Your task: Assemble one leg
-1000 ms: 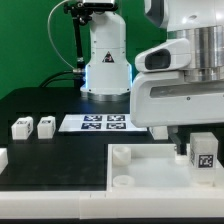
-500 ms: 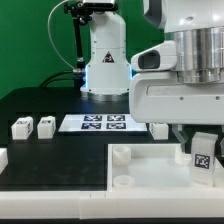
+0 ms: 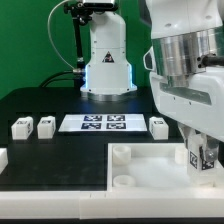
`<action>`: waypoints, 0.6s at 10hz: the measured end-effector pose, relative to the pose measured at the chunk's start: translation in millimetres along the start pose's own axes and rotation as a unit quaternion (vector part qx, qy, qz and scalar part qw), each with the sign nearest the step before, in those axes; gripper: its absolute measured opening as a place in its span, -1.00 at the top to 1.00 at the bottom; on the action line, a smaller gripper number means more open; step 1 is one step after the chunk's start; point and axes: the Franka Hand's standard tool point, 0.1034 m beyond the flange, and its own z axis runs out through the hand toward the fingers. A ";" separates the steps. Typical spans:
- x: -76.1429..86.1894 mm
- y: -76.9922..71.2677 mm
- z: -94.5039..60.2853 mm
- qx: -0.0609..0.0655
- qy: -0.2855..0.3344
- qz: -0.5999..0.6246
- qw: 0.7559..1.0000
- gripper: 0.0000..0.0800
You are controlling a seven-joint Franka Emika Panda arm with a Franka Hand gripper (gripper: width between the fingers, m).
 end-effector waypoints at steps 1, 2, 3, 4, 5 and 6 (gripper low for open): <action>0.1 0.1 0.0 0.000 0.000 -0.013 1.000 0.25; -0.3 0.2 0.5 0.000 0.000 -0.044 0.999 0.25; -2.5 -0.4 2.3 0.007 0.007 -0.101 0.995 -0.20; -6.0 0.7 4.1 0.003 0.010 -0.187 0.982 -0.20; -4.2 0.8 3.7 0.003 0.010 -0.241 0.971 -0.53; -3.4 0.9 3.7 0.002 0.011 -0.287 0.958 -0.60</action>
Offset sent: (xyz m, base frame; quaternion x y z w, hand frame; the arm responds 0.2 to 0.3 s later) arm -0.0052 0.0150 -0.0038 -0.0145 0.0265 -0.3950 0.9182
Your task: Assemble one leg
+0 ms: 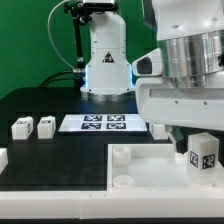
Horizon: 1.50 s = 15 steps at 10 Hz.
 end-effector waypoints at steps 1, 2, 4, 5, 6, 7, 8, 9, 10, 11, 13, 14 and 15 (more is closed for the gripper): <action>0.1 0.1 0.0 0.000 0.000 -0.048 0.999 -0.60; 2.3 1.7 -0.8 -0.006 0.002 -0.132 0.991 -0.62; 4.5 1.3 -5.5 -0.040 -0.009 -0.331 0.943 -0.62; 7.7 -0.9 -7.9 -0.037 -0.006 -0.340 0.940 -0.62; 7.2 0.0 -6.4 -0.038 -0.006 -0.337 0.941 -0.62; 7.1 0.0 -6.3 -0.038 -0.006 -0.337 0.941 -0.59; 6.8 -0.3 -6.2 -0.037 -0.006 -0.324 0.945 -0.59; 5.9 -1.0 -6.0 -0.036 -0.005 -0.272 0.962 -0.17; 5.0 -1.3 -5.6 -0.034 -0.004 -0.209 0.977 0.28; 5.6 -0.5 -5.4 -0.035 -0.003 -0.157 0.987 0.27; 4.3 0.4 -6.0 -0.042 -0.003 -0.005 0.999 0.27; 3.3 0.9 -6.5 -0.046 -0.002 0.118 0.992 0.27; 2.7 1.2 -6.3 -0.045 -0.001 0.209 0.977 0.27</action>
Offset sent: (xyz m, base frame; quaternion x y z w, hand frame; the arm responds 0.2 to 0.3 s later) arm 0.0134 0.0099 0.0085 -0.1020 -0.0566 -0.5293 0.8404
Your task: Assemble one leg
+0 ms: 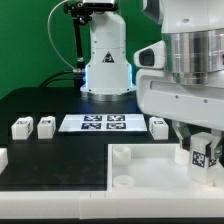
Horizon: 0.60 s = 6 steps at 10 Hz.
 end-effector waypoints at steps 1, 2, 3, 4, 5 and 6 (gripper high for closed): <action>-0.3 0.5 0.4 0.002 -0.010 0.124 0.992 0.27; 0.7 1.0 1.5 0.003 -0.020 0.215 0.976 0.27; 2.4 2.5 3.2 0.008 -0.025 0.292 0.956 0.27; 2.5 2.8 3.3 0.008 -0.024 0.319 0.948 0.27; 2.5 2.9 3.5 0.008 -0.024 0.294 0.955 0.23; 2.1 3.1 4.1 0.008 -0.024 0.277 0.960 0.23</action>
Offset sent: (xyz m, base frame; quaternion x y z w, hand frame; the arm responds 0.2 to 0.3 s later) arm -0.0011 -0.0157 0.0025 0.0433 0.0203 0.2729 0.9608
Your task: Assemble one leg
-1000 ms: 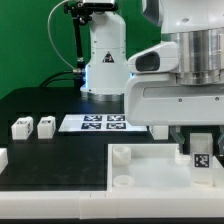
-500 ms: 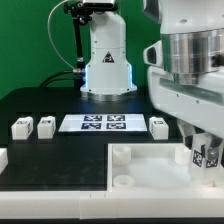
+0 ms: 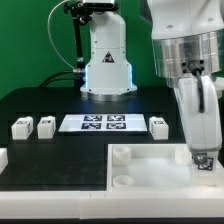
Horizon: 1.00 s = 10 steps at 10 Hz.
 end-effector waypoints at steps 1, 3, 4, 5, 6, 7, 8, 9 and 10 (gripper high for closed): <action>-1.6 0.6 0.7 0.000 0.001 -0.008 1.000 -0.24; -17.3 4.5 5.7 0.006 0.006 -0.175 0.985 -0.54; -22.3 8.0 5.5 0.005 0.006 -0.220 0.976 -0.61; -19.6 7.2 5.9 0.004 0.007 -0.279 0.960 -0.62; -18.5 7.1 6.4 0.004 0.008 -0.311 0.950 -0.62; -18.0 7.0 6.4 0.002 0.010 -0.390 0.921 -0.62; -15.1 6.7 6.4 -0.008 0.029 -0.504 0.863 -0.62; -13.5 6.5 6.6 -0.019 0.044 -0.587 0.808 -0.62; -13.6 4.4 5.4 -0.021 0.050 -0.650 0.758 -0.62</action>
Offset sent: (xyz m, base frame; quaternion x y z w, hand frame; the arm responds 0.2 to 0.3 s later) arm -0.0203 0.0171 0.0058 -0.0059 0.0414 -0.2998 0.9531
